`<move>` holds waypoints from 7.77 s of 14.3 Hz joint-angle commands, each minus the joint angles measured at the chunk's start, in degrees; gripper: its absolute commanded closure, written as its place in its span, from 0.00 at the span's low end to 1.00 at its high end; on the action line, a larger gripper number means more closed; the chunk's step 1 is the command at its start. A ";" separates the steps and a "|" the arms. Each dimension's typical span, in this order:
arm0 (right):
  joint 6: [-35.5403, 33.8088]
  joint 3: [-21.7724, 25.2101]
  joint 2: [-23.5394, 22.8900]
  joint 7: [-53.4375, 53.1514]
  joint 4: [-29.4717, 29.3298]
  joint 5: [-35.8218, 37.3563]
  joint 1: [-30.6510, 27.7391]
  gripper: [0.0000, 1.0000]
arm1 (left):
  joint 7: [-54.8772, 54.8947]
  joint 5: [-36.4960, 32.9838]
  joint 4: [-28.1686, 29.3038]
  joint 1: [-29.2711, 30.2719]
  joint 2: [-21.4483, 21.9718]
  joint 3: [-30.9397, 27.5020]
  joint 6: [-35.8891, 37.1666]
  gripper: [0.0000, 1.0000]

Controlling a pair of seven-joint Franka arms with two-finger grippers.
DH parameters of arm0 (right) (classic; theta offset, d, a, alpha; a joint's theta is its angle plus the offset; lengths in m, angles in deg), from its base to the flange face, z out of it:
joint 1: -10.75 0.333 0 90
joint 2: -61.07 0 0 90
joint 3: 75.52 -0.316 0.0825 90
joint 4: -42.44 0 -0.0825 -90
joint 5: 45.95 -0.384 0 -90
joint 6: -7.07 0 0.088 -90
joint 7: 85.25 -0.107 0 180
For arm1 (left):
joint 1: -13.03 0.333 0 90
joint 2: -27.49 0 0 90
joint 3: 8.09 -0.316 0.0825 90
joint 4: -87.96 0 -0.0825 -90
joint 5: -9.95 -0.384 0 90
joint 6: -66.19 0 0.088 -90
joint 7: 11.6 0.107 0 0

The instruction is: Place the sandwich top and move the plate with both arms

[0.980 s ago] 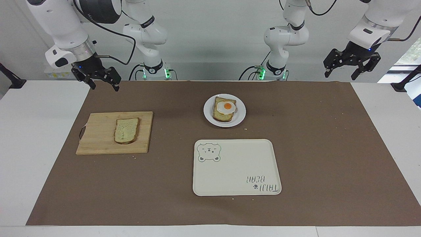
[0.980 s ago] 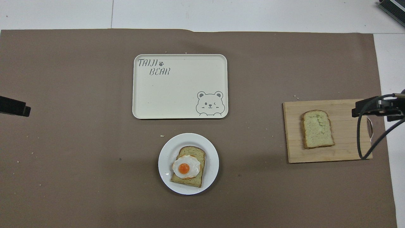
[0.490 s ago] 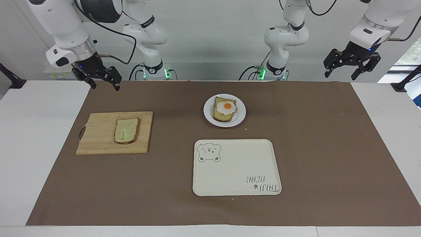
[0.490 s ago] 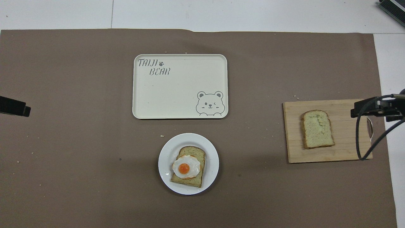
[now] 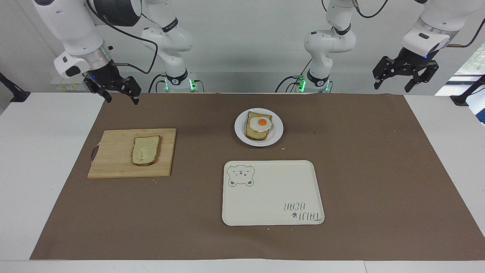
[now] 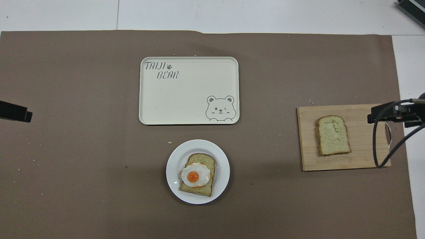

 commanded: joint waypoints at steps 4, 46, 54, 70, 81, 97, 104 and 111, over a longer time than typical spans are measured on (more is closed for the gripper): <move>0.51 -0.08 1.47 0.93 1.68 -1.06 -0.29 0.00 | -0.52 -0.54 0.35 0.12 0.78 0.06 0.71 0.00; 32.32 -0.25 -2.75 10.33 26.02 -1.24 -5.39 0.00 | -0.52 -0.54 0.35 0.12 0.78 0.06 0.71 0.00; 41.38 -0.08 -8.29 15.33 31.99 -7.22 -6.88 0.00 | -0.43 -0.54 0.35 0.12 0.78 0.06 0.71 0.00; 29.44 -0.25 -11.37 26.32 25.69 -10.37 -11.28 1.00 | -0.43 -0.54 0.35 0.12 0.78 0.06 0.71 0.00; 15.47 -3.14 -10.58 28.69 22.16 -35.41 -6.11 1.00 | -0.52 -0.54 0.35 0.12 0.78 0.06 0.71 0.00; 46.56 -3.42 -4.16 5.78 36.13 -53.52 31.59 1.00 | -0.52 -0.54 0.27 0.12 0.78 0.06 0.71 0.00; 53.16 -3.42 -4.25 6.39 41.76 -58.72 36.18 1.00 | -0.52 -0.54 0.35 0.12 0.78 0.06 0.71 0.00; 40.10 -2.80 1.98 -0.04 40.62 -54.70 26.72 0.00 | -0.52 -0.54 0.27 0.12 0.78 0.06 0.71 0.00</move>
